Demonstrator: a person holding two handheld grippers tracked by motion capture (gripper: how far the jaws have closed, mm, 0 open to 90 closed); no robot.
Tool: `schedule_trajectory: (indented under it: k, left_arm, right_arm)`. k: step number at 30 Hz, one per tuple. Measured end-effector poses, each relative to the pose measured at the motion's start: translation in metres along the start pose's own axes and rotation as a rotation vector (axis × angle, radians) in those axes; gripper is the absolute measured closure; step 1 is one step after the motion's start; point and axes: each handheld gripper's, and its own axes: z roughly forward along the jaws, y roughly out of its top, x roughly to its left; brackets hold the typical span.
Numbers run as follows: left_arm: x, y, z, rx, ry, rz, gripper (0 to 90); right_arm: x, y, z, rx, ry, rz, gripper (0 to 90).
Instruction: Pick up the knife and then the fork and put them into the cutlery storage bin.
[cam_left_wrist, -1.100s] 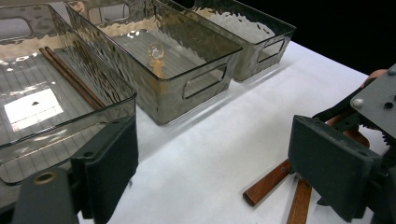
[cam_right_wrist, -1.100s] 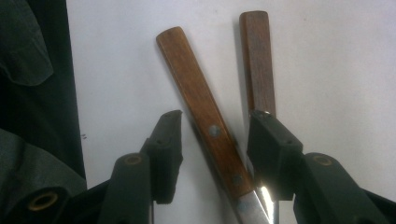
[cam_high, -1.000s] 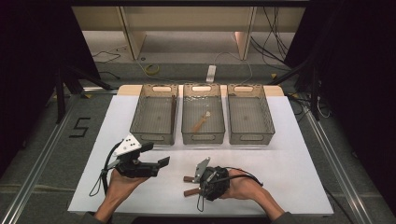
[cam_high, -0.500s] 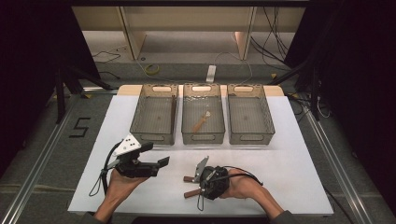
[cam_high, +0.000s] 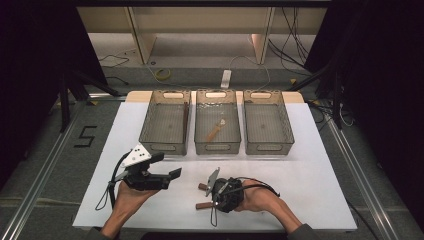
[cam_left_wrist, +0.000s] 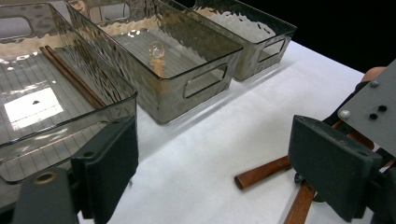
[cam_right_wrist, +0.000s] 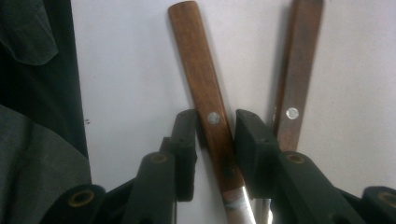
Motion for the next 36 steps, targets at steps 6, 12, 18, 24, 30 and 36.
schedule_trajectory:
  k: [6, 12, 18, 24, 30, 36]
  left_arm:
    - [0.000, 0.000, 0.000, -0.001, -0.001, 0.001, 15.9]
    - [0.000, 0.000, 0.000, -0.003, 0.000, 0.002, 15.9]
    - [0.000, 0.001, -0.001, -0.007, -0.002, -0.005, 15.9]
    - [0.001, 0.001, -0.001, -0.009, -0.001, -0.007, 15.9]
    - [0.002, 0.001, -0.002, -0.016, -0.003, -0.018, 15.9]
    - [0.002, 0.001, -0.003, -0.019, -0.002, -0.016, 15.9]
  right_arm:
    - [0.001, 0.001, -0.001, 0.006, 0.005, -0.018, 73.5]
    - [0.001, 0.001, 0.000, 0.010, 0.010, -0.030, 75.9]
    - [0.000, 0.001, -0.001, 0.014, 0.010, -0.042, 76.6]
    - [0.000, 0.000, -0.006, -0.009, -0.006, -0.026, 76.8]
    - [-0.004, -0.003, -0.012, -0.029, -0.021, 0.027, 76.8]
    - [-0.007, -0.003, -0.015, -0.054, -0.041, 0.027, 76.8]
